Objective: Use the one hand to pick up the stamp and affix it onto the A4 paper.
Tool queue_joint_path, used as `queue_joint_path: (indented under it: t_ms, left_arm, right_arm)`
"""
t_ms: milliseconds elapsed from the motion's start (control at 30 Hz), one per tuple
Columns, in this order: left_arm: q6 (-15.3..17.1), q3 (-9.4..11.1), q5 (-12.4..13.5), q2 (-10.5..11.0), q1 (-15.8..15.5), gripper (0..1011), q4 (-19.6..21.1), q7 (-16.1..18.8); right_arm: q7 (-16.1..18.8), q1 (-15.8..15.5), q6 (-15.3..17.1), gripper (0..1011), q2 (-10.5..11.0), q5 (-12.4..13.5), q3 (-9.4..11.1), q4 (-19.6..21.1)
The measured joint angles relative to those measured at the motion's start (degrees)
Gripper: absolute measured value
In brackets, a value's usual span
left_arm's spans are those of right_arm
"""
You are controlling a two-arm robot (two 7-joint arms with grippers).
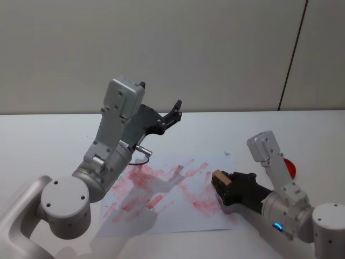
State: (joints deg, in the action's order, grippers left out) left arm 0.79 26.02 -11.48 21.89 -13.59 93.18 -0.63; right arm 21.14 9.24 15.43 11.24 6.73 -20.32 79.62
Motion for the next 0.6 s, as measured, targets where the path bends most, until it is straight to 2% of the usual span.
queue_joint_path:
  t_ms: [600]
  left_arm:
    - [0.0,0.0,0.0,0.0,0.0,1001,0.0,0.0]
  right_arm:
    - [-2.2,0.2,1.9,220,-0.9,1.1,-0.5,-0.7]
